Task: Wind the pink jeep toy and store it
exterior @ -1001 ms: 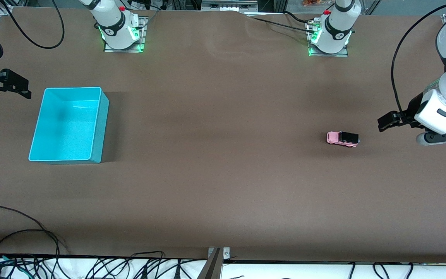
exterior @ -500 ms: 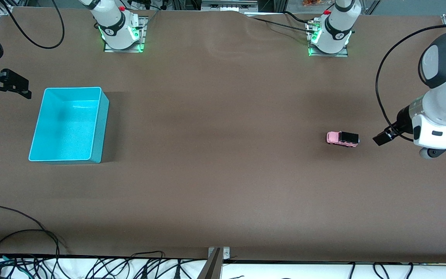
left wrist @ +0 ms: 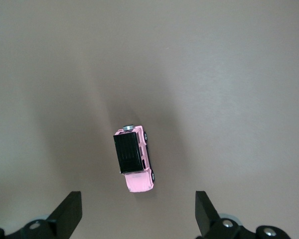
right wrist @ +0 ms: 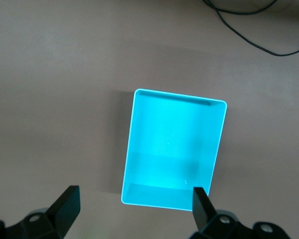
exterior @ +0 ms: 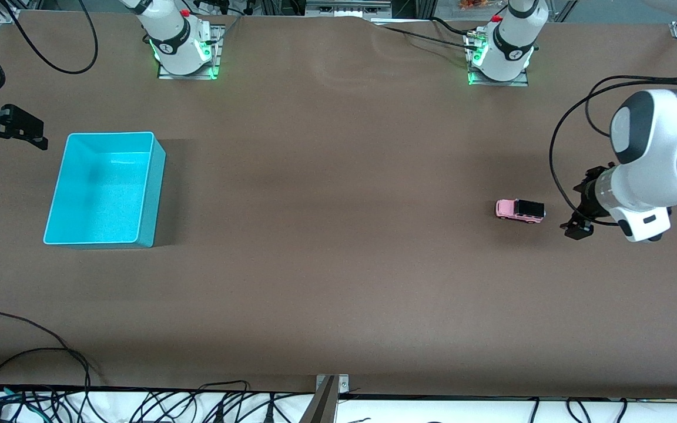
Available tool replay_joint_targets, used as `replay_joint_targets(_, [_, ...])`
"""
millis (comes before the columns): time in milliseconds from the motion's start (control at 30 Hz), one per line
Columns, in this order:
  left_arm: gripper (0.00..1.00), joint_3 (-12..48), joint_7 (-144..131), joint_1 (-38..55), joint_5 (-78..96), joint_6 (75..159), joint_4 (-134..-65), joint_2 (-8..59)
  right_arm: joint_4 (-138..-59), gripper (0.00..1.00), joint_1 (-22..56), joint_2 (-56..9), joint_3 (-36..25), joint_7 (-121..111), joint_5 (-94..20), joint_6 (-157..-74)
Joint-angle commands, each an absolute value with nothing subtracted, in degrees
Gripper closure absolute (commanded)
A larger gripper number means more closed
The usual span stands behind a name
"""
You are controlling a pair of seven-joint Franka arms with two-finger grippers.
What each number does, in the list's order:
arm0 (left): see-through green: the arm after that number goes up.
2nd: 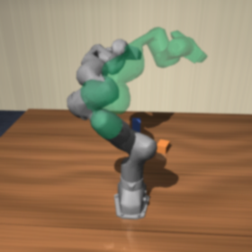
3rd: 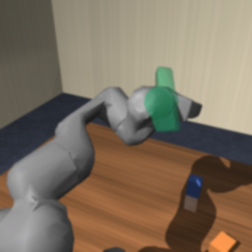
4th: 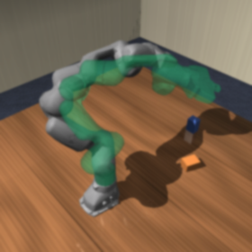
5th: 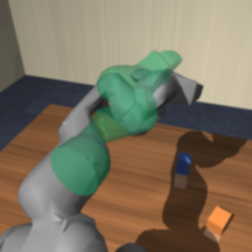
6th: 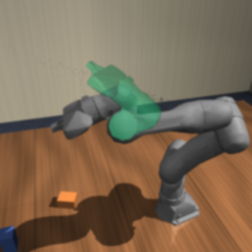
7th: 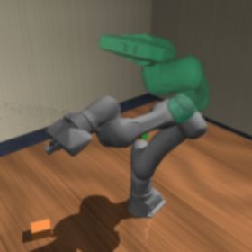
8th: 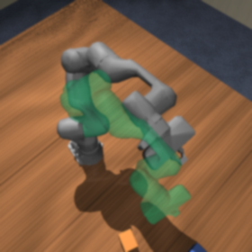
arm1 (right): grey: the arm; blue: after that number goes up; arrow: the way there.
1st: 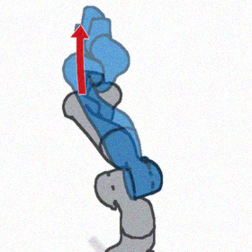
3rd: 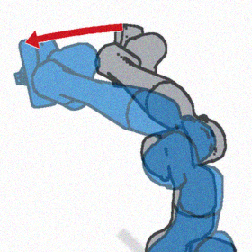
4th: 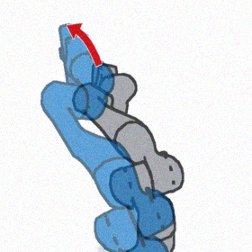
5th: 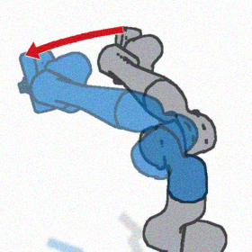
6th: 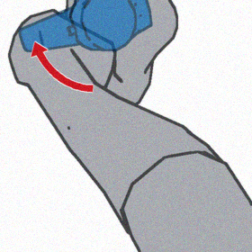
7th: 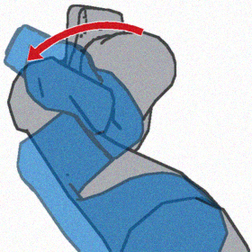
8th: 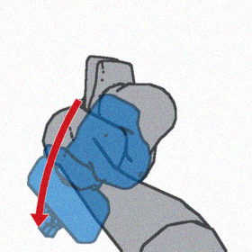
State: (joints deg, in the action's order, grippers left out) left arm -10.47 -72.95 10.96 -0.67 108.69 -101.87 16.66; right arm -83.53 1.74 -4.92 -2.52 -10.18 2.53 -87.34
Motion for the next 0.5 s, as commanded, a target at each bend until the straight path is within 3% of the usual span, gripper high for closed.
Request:
replay_joint_targets(0, [0.0, -10.37, -78.04, 10.46, 0.62, 114.16, -108.1, 15.73, -83.14, 0.0, 2.02, -4.83, -2.55, -10.55, 3.43, -86.84])
replay_joint_targets(467, [0.0, -10.28, -84.9, 9.32, 1.66, 129.98, -121.9, 16.35, -83.14, 0.0, 2.02, -4.83, -2.55, -10.63, 3.43, -86.84])
